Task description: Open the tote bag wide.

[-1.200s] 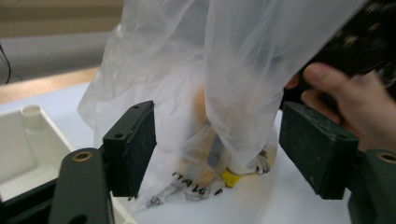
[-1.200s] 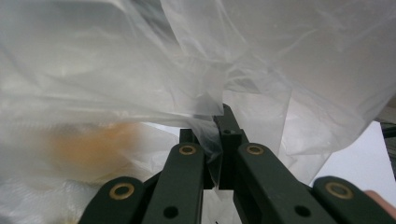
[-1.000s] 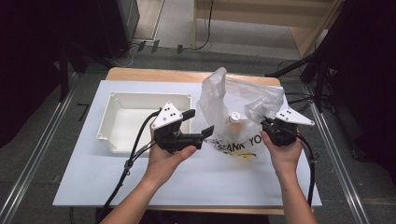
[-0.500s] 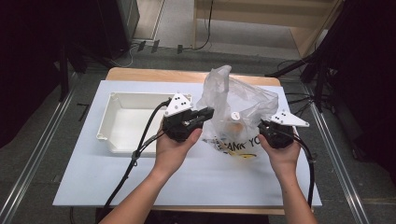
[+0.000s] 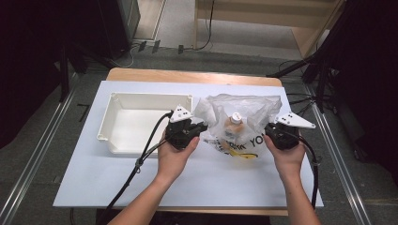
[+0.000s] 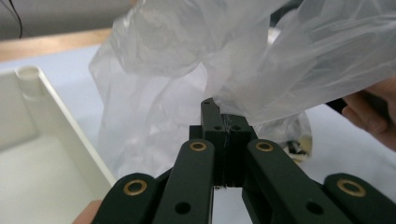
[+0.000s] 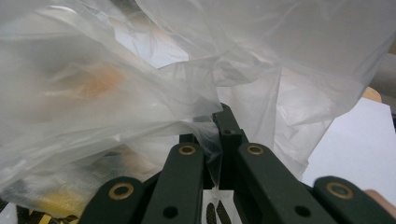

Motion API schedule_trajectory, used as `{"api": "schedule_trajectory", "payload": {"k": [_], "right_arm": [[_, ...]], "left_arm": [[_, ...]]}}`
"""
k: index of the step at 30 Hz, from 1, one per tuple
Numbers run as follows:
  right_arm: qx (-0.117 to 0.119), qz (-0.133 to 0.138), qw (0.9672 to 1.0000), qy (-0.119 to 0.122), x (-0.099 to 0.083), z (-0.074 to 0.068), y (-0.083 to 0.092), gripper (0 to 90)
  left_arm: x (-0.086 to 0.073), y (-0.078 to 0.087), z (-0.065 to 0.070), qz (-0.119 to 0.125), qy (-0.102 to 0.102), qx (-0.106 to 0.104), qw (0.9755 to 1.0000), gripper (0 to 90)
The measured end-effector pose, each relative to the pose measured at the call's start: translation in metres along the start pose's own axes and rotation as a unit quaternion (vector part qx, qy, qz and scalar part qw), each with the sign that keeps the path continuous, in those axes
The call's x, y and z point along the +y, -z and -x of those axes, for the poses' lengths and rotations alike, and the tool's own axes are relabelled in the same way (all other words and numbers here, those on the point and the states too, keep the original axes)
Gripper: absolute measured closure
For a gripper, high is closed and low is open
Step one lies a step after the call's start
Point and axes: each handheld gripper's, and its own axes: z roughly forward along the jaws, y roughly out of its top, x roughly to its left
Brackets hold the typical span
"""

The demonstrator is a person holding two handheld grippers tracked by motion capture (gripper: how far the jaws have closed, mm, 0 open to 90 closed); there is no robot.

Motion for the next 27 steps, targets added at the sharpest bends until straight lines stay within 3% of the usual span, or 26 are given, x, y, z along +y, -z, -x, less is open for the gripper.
{"api": "schedule_trajectory", "payload": {"k": [9,11,17,27], "right_arm": [[-0.004,-0.019,0.9997,-0.011,-0.010,0.005,-0.012,90.0],[-0.006,-0.028,0.9994,-0.017,-0.018,0.008,-0.016,90.0],[-0.010,-0.043,0.9987,-0.026,-0.032,0.014,-0.021,90.0],[-0.014,-0.051,0.9981,-0.030,-0.043,0.018,-0.022,90.0]], "left_arm": [[-0.029,-0.013,0.009,-0.016,0.006,0.006,0.9998,90.0],[-0.041,-0.017,0.014,-0.021,-0.008,0.020,0.9996,90.0],[-0.062,-0.026,0.019,-0.034,-0.012,0.029,0.9989,90.0],[-0.074,-0.035,0.023,-0.059,-0.029,0.034,0.9973,90.0]]}}
